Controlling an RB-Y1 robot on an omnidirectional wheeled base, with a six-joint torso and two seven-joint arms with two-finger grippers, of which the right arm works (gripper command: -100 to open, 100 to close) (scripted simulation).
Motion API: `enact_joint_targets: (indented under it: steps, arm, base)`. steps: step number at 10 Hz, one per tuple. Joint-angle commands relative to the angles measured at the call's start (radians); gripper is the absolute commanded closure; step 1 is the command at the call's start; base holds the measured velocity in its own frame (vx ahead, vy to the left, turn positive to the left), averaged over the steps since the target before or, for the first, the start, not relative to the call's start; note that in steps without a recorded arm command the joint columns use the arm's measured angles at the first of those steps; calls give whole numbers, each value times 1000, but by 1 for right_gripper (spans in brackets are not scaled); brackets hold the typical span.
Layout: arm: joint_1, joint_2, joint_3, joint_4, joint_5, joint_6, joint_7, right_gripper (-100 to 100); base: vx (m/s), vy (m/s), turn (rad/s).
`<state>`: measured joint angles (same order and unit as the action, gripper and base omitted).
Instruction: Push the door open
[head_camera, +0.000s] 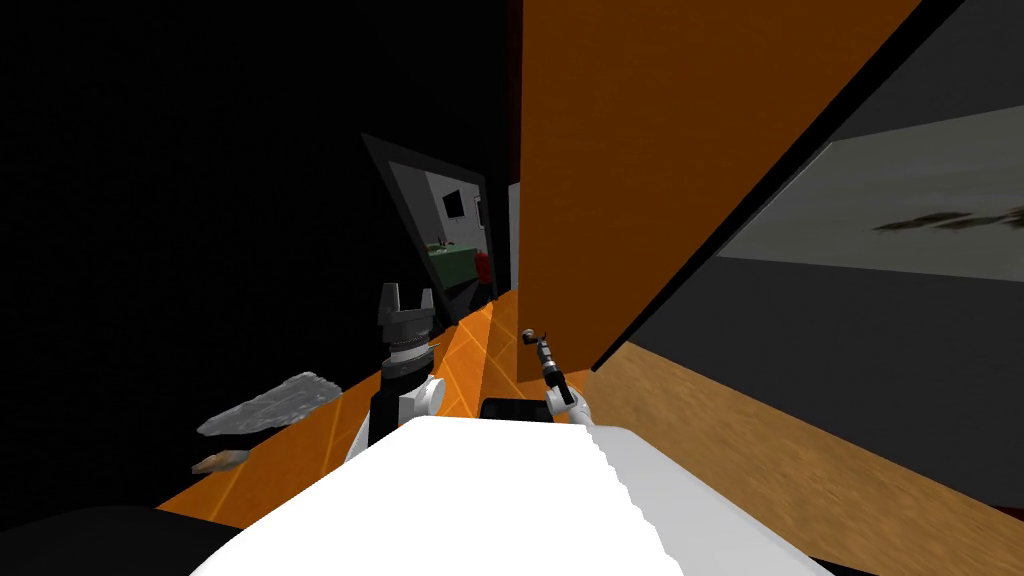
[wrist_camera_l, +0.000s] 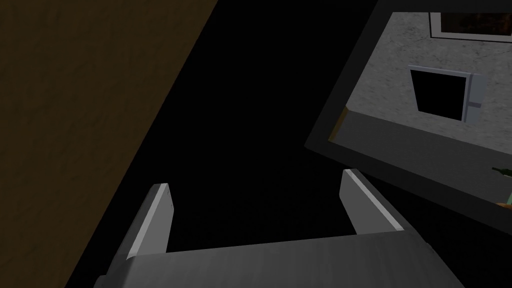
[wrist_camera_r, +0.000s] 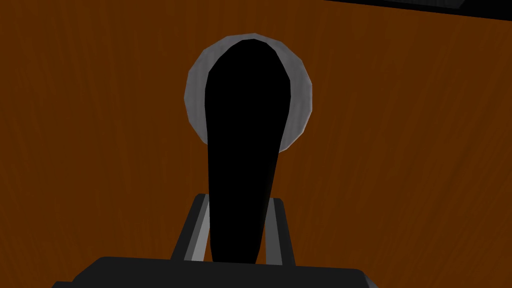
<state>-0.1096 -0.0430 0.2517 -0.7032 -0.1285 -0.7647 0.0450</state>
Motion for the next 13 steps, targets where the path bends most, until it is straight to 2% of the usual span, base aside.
enact_joint_targets:
  steps: [1,5,6,8,13]
  arm:
    - [-13,-1,-27,13,-8,-10,7,100]
    - [-19,19,-78,24,-24,-13,22,100]
    - [-12,11,-73,22,-22,-10,20,100]
    - [-15,-3,-103,23,-36,-13,29,100]
    - [-20,-9,-164,29,-65,-17,49,100]
  base:
    - [179,175,-63]
    - [184,141,-74]
    - [94,48,-33]
    - [168,90,-47]
    - [197,129,-77]
